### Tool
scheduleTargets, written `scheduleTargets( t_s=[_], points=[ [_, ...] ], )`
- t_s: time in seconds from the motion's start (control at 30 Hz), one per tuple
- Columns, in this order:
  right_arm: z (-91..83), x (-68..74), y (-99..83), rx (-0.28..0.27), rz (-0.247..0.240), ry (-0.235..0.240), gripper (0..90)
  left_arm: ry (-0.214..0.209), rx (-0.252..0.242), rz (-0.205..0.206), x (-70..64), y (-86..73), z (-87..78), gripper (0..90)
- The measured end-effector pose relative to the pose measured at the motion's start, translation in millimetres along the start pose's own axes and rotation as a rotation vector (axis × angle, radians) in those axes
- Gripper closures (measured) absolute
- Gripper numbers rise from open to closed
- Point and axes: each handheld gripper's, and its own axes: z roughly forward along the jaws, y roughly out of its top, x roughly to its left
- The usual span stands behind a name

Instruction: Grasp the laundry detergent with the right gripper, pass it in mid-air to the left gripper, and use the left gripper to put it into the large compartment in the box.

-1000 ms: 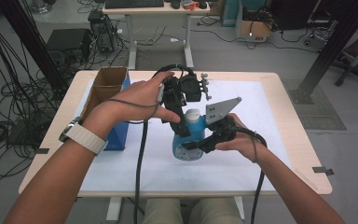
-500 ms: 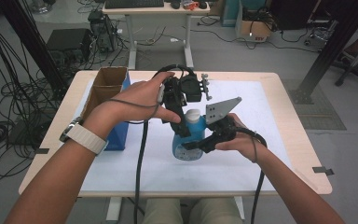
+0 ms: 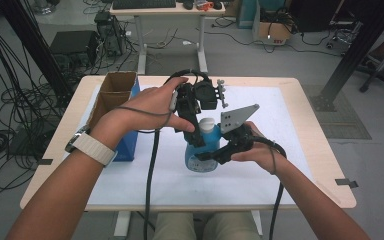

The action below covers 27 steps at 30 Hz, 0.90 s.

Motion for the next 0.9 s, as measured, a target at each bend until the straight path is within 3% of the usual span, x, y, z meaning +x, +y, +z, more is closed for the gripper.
scheduleTargets(
  t_s=[0.03, 0.43, 0.67, 0.9],
  points=[
    [-0.4, 0.8, 0.1, 0.000, -0.011, -0.019, 43.3, 0.000, -0.004, -0.004, 0.0, -0.2, 0.9, 7.6],
    [-2.7, -0.4, 4.1, -0.014, -0.009, -0.004, 43.3, 0.001, 0.012, 0.013, 0.9, 5.0, 8.0, 9.0],
    [-3.9, 0.7, 3.1, 0.000, -0.011, -0.022, 43.2, -0.028, 0.005, 0.010, 0.3, 7.7, 14.7, 17.5],
    [-3.3, 1.9, 3.8, 0.006, -0.018, -0.011, 43.1, -0.056, 0.016, 0.047, 0.3, 11.1, 18.9, 31.1]
  ],
)
